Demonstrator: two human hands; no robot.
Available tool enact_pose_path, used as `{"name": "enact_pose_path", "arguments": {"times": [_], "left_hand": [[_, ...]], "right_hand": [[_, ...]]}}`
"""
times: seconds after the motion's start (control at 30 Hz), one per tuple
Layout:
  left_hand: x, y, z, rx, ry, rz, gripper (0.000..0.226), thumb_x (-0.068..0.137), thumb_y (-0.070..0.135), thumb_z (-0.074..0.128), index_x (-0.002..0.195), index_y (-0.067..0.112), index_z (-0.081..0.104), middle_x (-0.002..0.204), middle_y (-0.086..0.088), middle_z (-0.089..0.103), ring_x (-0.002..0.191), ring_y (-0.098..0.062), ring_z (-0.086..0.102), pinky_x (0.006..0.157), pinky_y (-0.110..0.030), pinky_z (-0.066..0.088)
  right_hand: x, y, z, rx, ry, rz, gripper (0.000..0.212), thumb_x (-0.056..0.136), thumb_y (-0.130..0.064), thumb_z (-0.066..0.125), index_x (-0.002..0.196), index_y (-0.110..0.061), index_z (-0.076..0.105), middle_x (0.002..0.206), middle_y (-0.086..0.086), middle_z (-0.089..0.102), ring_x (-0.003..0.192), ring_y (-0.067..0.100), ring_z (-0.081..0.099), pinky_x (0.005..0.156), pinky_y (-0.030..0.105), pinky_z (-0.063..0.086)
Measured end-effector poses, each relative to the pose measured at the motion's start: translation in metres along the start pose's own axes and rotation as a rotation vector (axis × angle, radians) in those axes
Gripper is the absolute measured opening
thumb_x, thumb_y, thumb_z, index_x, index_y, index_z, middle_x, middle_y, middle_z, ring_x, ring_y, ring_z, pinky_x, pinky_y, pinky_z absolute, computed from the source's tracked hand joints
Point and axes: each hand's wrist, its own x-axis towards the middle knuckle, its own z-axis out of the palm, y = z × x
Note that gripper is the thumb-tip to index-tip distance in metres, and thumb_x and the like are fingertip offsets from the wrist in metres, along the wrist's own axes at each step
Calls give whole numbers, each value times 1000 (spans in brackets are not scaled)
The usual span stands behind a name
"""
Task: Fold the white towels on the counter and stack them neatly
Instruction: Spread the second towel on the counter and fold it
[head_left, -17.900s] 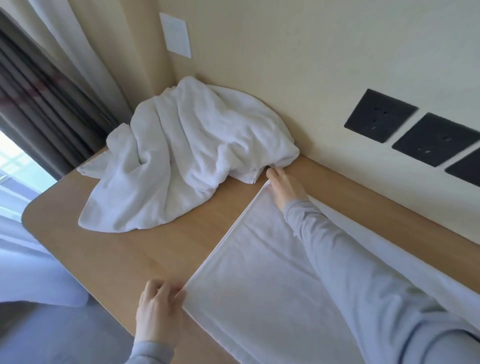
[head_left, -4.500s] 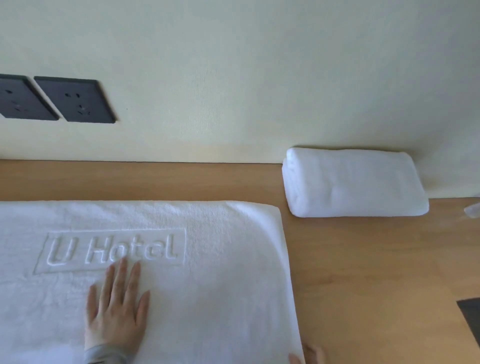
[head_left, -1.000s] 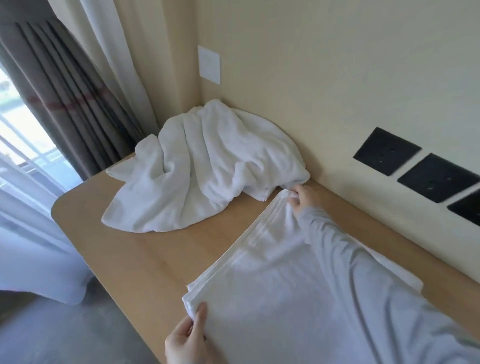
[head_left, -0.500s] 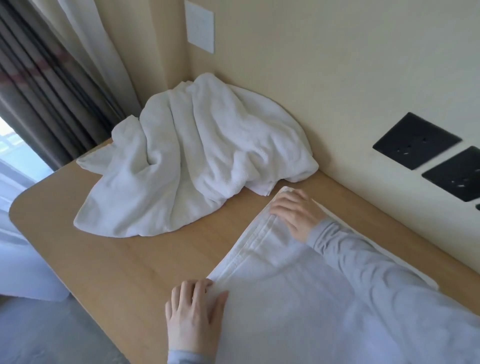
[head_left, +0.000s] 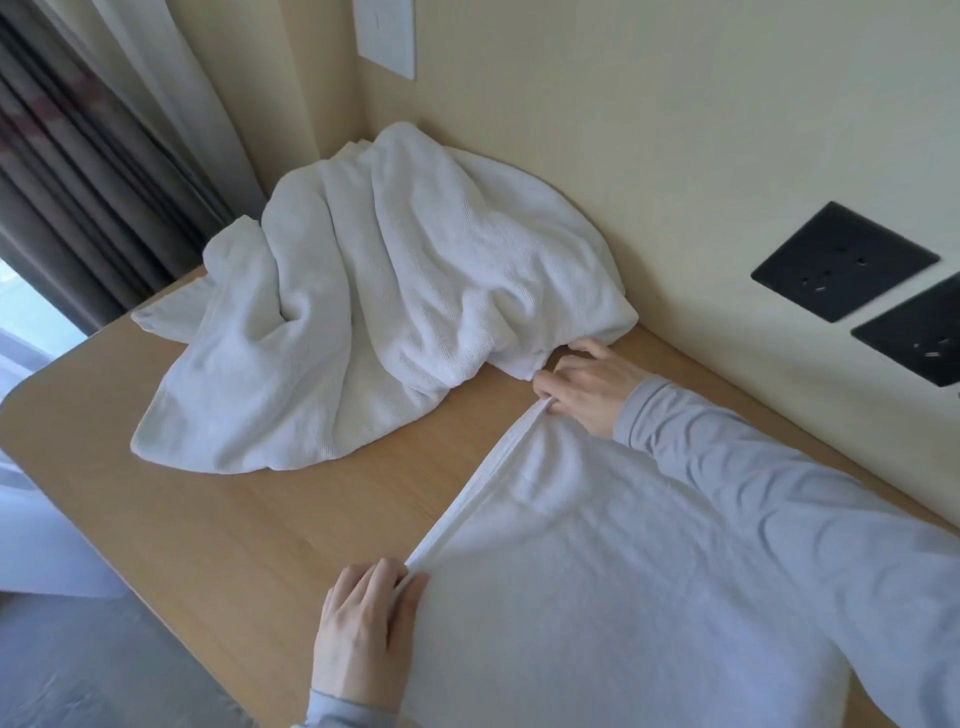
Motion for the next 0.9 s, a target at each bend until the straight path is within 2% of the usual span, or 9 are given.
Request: {"name": "enact_pose_path", "arguments": {"times": [0.1, 0.2, 0.27, 0.33, 0.4, 0.5, 0.6, 0.7, 0.9], "left_hand": [[4, -2, 1, 22, -48, -44, 37, 84, 33, 41, 63, 8, 57, 57, 6, 56, 69, -10, 42, 58, -20, 36], [4, -3, 1, -21, -50, -39, 41, 87, 36, 40, 66, 5, 57, 60, 2, 57, 69, -12, 40, 60, -25, 38], [0, 2, 1, 50, -24, -53, 41, 89, 39, 39, 80, 5, 61, 68, -1, 61, 71, -14, 43, 63, -30, 42], [-3, 17, 3, 227, 32, -76, 32, 85, 27, 44, 102, 8, 62, 90, -7, 66, 84, -24, 54, 69, -39, 43], [-2, 39, 12, 292, 60, 2, 36, 79, 15, 50, 114, 11, 58, 110, -12, 66, 100, -33, 61, 80, -42, 40], [-5, 60, 24, 302, -107, 244, 43, 89, 27, 42, 124, 9, 61, 128, -16, 59, 122, -32, 54, 97, -43, 37], [-10, 49, 24, 340, -341, 168, 62, 96, 48, 19, 133, 8, 50, 142, -8, 45, 143, -17, 20, 110, -38, 20], [-14, 37, 23, 331, -403, 114, 68, 95, 55, 16, 137, 11, 45, 146, -7, 42, 140, -22, 23, 113, -37, 14], [-13, 39, 28, 355, -390, 104, 69, 93, 57, 20, 140, 13, 42, 149, -7, 36, 138, -27, 28, 115, -37, 12]], "right_hand": [[5, -3, 5, -49, -47, 110, 22, 95, -35, 44, 103, -15, 50, 93, -5, 63, 107, 14, 49, 107, 35, 20], [3, -10, 6, 142, -7, 261, 27, 88, -35, 59, 102, -11, 58, 102, 1, 60, 110, 17, 49, 102, 37, 28], [-6, -17, 7, 235, 275, 338, 24, 77, -12, 70, 99, -6, 63, 101, 9, 61, 101, 25, 56, 89, 44, 43], [-16, -34, 8, 271, 639, 455, 33, 68, 13, 63, 97, -1, 66, 101, 14, 63, 94, 30, 60, 81, 44, 49], [-24, -60, 11, 335, 788, 398, 33, 70, 14, 53, 98, 1, 67, 105, 15, 64, 98, 31, 60, 85, 43, 47], [-42, -108, 35, 363, 605, 10, 35, 80, 1, 47, 110, 3, 65, 120, 16, 62, 117, 30, 56, 97, 42, 44], [-58, -112, 56, 250, 291, -143, 48, 92, -23, 44, 138, -8, 45, 146, 7, 41, 140, 22, 31, 113, 44, 29], [-50, -66, 56, 158, 155, 23, 57, 94, -40, 34, 145, -16, 31, 153, 2, 29, 143, 18, 19, 114, 50, 20], [-45, -25, 55, 166, 112, 332, 55, 100, -30, 31, 149, -16, 10, 158, -3, 4, 146, 12, 0, 120, 37, -2]]}}
